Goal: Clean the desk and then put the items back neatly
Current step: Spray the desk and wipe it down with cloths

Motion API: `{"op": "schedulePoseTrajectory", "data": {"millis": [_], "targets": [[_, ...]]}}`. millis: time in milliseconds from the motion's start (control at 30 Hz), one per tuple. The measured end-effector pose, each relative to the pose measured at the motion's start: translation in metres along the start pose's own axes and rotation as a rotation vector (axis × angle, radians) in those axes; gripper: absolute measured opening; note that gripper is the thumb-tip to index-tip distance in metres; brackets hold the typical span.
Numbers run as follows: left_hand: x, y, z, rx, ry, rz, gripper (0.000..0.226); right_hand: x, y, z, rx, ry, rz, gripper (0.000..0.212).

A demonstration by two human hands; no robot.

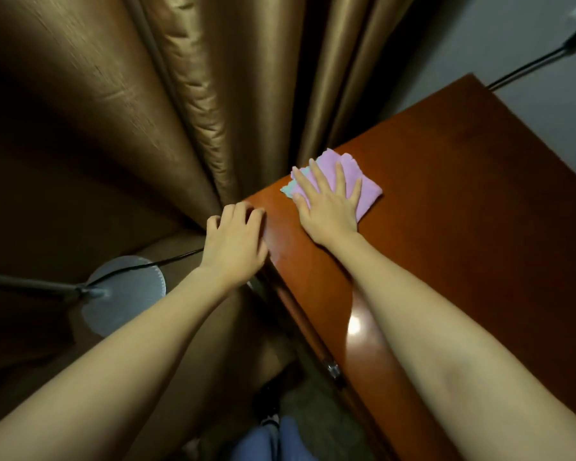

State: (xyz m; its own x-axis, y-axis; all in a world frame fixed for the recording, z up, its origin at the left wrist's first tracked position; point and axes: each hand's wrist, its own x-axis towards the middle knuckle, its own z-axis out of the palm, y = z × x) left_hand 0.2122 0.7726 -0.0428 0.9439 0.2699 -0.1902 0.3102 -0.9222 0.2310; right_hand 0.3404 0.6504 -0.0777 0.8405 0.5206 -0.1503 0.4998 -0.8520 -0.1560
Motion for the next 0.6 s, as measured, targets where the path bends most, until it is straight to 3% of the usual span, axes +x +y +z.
{"op": "schedulePoseTrajectory", "data": {"millis": [300,600], "targets": [[0.01,-0.022,-0.011,-0.017,0.03,-0.105,0.051,0.017,-0.02,0.002,-0.017,-0.006,-0.124,0.048],[0.001,0.03,-0.007,0.005,0.011,-0.004,0.043,-0.066,0.016,0.01,0.034,0.007,-0.104,0.048]]}}
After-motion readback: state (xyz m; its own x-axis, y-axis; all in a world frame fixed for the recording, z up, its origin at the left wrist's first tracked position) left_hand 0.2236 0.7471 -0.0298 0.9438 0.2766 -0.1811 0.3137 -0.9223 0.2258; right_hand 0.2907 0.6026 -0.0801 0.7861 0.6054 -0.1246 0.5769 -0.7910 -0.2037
